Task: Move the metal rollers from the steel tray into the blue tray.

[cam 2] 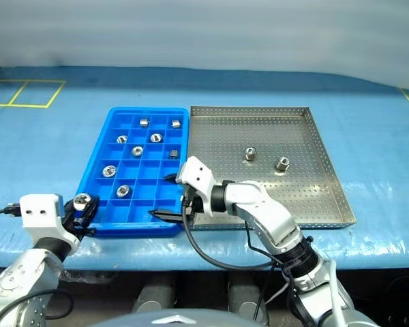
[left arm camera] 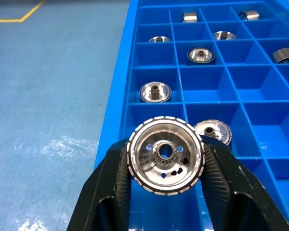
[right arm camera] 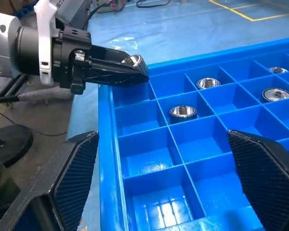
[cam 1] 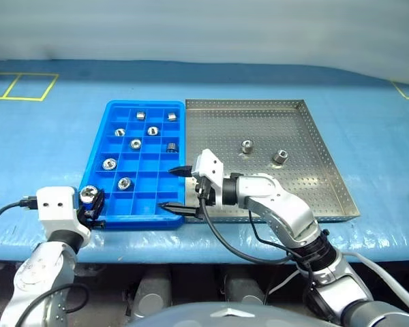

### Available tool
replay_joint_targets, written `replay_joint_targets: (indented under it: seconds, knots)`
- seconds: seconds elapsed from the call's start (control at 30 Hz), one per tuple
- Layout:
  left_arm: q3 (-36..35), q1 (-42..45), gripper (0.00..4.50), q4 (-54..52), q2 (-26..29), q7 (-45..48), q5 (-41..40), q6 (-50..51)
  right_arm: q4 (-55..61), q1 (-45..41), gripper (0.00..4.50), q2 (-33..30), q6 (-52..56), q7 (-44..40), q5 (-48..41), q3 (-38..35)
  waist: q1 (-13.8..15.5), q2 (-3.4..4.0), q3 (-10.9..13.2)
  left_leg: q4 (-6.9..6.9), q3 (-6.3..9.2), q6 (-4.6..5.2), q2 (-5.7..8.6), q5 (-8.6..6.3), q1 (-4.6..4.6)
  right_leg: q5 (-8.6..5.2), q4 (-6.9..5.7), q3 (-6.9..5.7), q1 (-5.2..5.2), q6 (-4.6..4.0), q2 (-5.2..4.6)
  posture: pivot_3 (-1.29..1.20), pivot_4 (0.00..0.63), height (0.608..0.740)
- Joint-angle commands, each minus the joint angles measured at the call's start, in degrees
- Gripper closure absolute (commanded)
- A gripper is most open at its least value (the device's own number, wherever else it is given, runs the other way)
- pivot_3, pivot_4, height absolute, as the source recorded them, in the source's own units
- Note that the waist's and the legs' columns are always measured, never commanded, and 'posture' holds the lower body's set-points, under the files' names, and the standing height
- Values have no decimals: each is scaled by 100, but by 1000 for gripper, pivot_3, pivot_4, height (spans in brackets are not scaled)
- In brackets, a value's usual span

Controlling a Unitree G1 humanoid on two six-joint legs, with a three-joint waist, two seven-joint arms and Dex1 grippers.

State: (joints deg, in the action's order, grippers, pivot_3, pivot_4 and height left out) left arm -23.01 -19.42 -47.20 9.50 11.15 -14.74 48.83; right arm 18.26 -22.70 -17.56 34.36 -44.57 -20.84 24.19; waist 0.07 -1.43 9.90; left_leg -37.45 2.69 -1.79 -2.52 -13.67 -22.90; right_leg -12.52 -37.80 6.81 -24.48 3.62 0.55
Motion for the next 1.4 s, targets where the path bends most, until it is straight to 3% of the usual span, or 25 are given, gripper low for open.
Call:
replay_joint_targets:
  seconds: [0.03, 0.1, 0.37, 0.4, 0.6, 0.9, 1.13, 1.4]
  knots:
    - [-5, -13, 2819, 142, 7, -65, -46, -65, 313, 107, 0, -6, 0, 95, -91, -209, -17, -2, -1, 1, 0, 0, 0, 0, -1, 0, 1, 0, 0, 0, 0, 129, 150, 740]
    - [62, -26, 2819, 251, 50, -39, -41, -59, 389, 175, 0, -17, 27, 159, -139, -312, -50, -1, -1, 2, 0, 0, 0, 0, 0, 0, 0, 0, -1, -1, 0, 115, 150, 740]
    - [125, 306, 190, 347, 186, 19, -288, -97, 807, 514, 0, -168, 251, 501, -260, -755, -175, 0, -1, 3, -3, 0, -2, 0, 2, -1, -1, 2, -3, -1, 1, 30, 150, 740]
    - [171, 406, 45, 363, 264, -3, -242, -132, 896, 571, 0, -206, 292, 567, -268, -829, -177, 0, -1, 3, -2, 0, -2, 0, 2, -1, -3, 1, -3, -1, 2, 21, 150, 740]
    - [483, 1135, 45, 489, 691, 162, -277, -247, 1288, 871, 0, -361, 497, 962, -361, -1285, -258, -1, -1, -10, -5, -3, 0, 2, 0, 0, -2, 4, 1, 1, 1, -61, 150, 740]
    - [1384, 2241, 45, 972, 956, 760, -467, -695, 1663, 1306, 0, -483, 849, 1897, -85, -1742, -688, -2, -2, 3, -8, -3, 0, 0, -6, 4, 0, 9, -5, 7, 1, -181, 150, 740]
    - [2309, 2196, 45, 1034, 1080, 1402, -494, -1216, 1698, 1484, 0, -508, 1377, 2344, 0, -1755, -1035, -2, -2, 4, -11, -2, 0, 0, -5, 13, 0, 17, -5, 24, 2, -201, 150, 740]
    - [3072, 1842, 45, 769, 1392, 2035, -573, -1429, 1342, 1595, 0, -349, 1760, 2646, 137, -1592, -1209, -2, -2, 6, -12, -2, 0, 0, -2, 7, -1, 22, -6, 14, 4, -183, 150, 740]
